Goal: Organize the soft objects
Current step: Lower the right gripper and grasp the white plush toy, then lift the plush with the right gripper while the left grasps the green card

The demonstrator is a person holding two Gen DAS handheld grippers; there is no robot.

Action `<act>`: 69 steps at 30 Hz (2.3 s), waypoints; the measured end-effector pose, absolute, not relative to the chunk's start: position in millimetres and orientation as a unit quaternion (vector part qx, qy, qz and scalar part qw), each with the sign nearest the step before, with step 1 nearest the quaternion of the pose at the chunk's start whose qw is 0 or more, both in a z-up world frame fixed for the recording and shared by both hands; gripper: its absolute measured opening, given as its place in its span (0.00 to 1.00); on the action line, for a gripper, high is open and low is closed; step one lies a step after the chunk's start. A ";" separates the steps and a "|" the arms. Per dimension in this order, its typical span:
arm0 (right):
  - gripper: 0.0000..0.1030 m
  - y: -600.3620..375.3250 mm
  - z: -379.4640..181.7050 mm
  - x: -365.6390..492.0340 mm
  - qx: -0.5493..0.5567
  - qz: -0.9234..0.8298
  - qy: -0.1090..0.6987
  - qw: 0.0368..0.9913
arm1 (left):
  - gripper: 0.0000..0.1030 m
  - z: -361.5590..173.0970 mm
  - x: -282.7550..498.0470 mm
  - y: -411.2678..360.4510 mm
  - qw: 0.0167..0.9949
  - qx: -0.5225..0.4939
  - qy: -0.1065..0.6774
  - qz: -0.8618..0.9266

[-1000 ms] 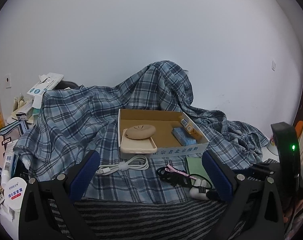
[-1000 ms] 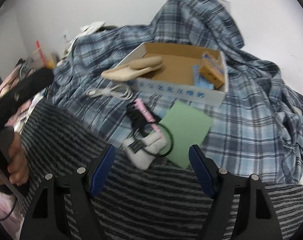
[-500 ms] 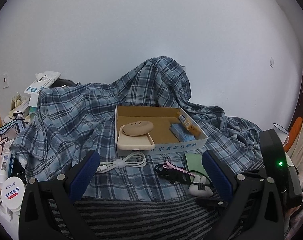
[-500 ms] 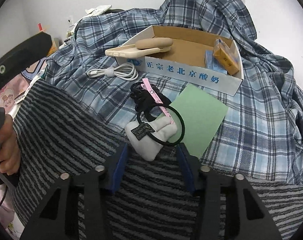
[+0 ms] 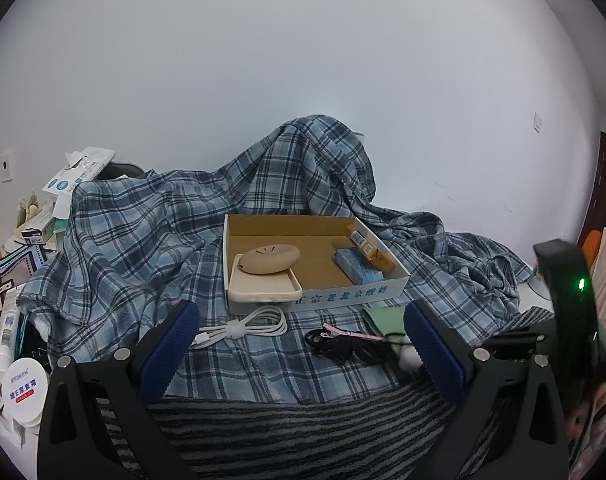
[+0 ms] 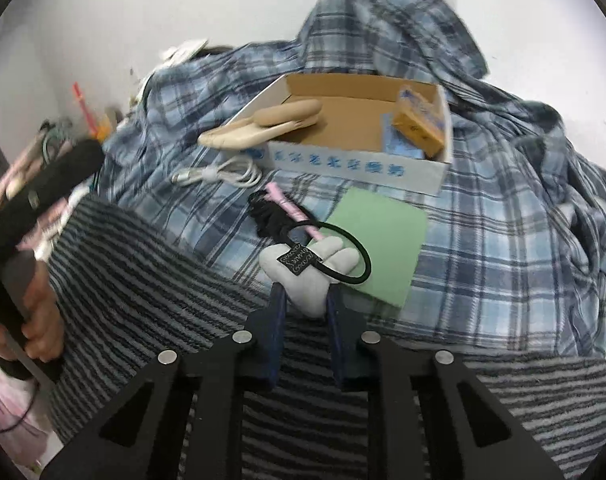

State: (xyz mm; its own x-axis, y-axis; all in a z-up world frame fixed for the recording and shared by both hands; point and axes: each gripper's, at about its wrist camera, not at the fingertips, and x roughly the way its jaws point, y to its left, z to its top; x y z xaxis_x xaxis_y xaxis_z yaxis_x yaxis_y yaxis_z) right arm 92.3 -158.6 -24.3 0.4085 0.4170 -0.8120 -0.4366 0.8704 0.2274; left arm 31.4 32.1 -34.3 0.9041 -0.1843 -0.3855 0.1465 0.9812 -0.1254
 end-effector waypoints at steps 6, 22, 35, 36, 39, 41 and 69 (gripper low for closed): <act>0.18 -189.5 -13.3 97.8 0.012 0.226 0.467 0.855 | 1.00 -38.6 45.5 24.7 0.965 -0.033 0.239 -0.102; 0.18 -223.1 -30.9 94.8 0.004 0.210 0.497 0.842 | 1.00 -41.8 78.8 -14.5 0.944 -0.006 0.309 -0.115; 0.24 -210.4 -37.6 105.0 -0.020 0.198 0.507 0.839 | 1.00 -42.0 77.3 -26.1 0.944 0.011 0.307 -0.120; 0.22 -209.4 -39.5 106.6 -0.024 0.193 0.509 0.839 | 1.00 -41.4 76.7 -25.5 0.944 0.012 0.306 -0.121; 0.19 -213.6 -39.0 105.7 -0.009 0.196 0.501 0.843 | 1.00 -39.7 75.8 -25.0 0.945 0.015 0.305 -0.121; 0.19 -219.4 -31.4 102.4 -0.003 0.195 0.483 0.853 | 1.00 -38.5 75.5 -26.1 0.944 0.018 0.305 -0.123; 0.20 -295.7 -15.5 116.0 0.023 0.094 0.416 0.904 | 0.95 -87.3 201.6 -135.5 0.874 -0.081 0.479 -0.028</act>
State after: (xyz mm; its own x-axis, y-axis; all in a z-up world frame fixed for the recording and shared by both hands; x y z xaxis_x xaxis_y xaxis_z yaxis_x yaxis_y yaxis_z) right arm 116.0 -295.7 -15.5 0.6360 0.1882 -0.7484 -0.1501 0.9814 0.1192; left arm 201.6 -135.5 -87.3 0.5392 -0.1270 -0.8325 -0.0284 0.9853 -0.1687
